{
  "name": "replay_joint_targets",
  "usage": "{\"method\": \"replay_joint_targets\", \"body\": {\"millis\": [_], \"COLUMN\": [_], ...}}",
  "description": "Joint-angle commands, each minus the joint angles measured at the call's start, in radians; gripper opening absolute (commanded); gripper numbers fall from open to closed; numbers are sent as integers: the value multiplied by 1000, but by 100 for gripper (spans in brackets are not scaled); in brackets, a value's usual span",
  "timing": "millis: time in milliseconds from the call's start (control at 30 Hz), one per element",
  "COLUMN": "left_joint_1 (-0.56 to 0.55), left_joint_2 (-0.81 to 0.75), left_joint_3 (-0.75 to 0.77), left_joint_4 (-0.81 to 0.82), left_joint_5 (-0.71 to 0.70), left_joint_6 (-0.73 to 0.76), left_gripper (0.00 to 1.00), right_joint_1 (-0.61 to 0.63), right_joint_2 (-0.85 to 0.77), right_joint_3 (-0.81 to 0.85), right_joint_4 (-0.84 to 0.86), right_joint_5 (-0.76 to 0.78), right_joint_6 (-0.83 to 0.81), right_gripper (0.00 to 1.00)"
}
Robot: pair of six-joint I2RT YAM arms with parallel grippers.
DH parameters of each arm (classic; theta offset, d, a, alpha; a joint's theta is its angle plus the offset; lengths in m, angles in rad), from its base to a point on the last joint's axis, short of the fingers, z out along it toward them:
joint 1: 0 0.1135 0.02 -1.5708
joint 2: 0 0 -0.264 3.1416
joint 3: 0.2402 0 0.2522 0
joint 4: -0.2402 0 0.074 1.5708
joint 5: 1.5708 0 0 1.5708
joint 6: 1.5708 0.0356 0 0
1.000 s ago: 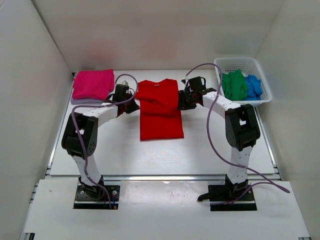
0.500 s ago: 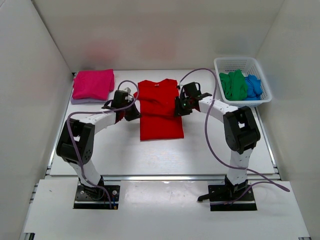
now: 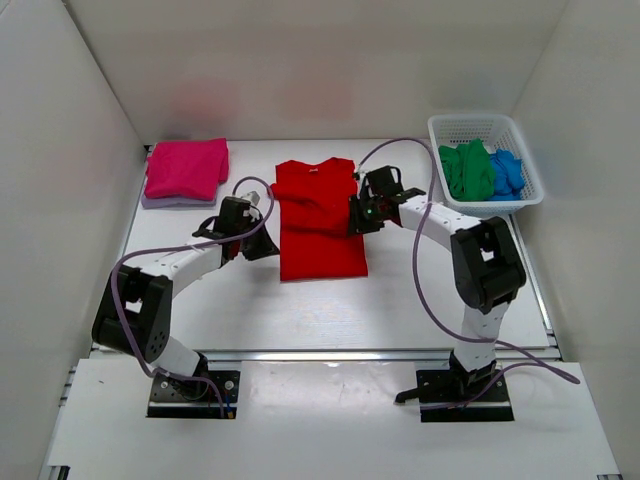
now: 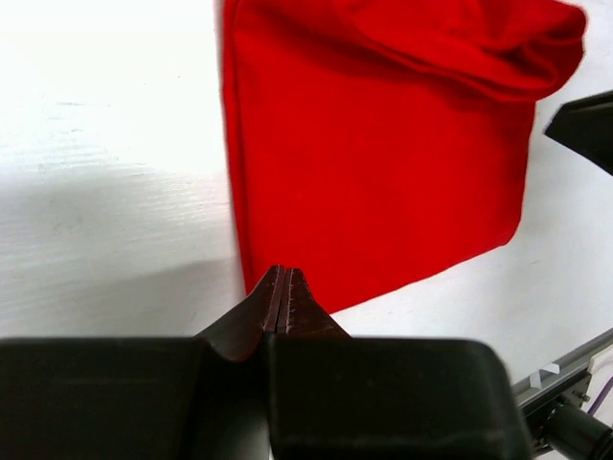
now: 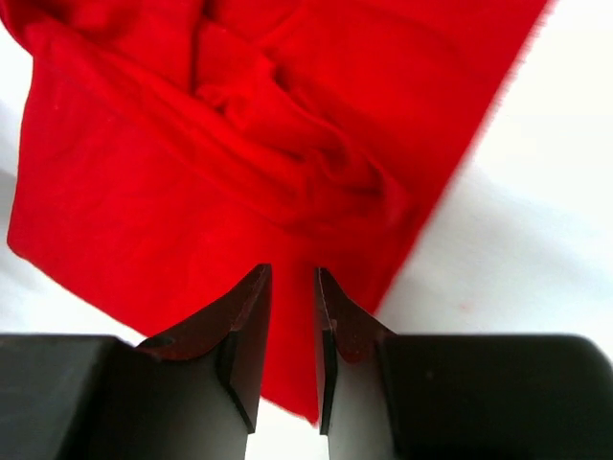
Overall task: Fold and stack the t-shirts
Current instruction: Fold the folded rectangular tshirt in 1/3 of the way, then grab one side of the 2/3 rectangular tshirt with both arms
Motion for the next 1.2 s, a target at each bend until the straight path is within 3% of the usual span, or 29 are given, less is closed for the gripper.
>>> {"method": "replay_joint_targets", "body": {"millis": [0,267,500,667,733,900,1167], "left_joint_1": [-2,-13,-33,-50,-59,-100,-104], "left_joint_2": [-45,-67,-96,-108,-107,-105,-114], "left_joint_3": [-14,-45,-117,-177,-194,-240,-275], "left_joint_4": [-12,52,77,86,100,147,250], "left_joint_5": [19,60,25,-21,-28,-110,-145], "left_joint_6": [32,50,102,78,52,-11,-97], "left_gripper": [5,5,15,33,40,44,48], "right_joint_1": [16,-62,-104,-87,-65,-39,4], "right_joint_2": [61,175,162,37,-43,-189,-221], "right_joint_3": [76,228,276,75,-58,-247,-353], "right_joint_4": [13,54,37,25,34,78,123], "right_joint_5": [-5,1,29,12,45,75,58], "right_joint_6": [-6,23,19,23,35,95,167], "right_gripper": [22,25,29,32,40,51,48]}}
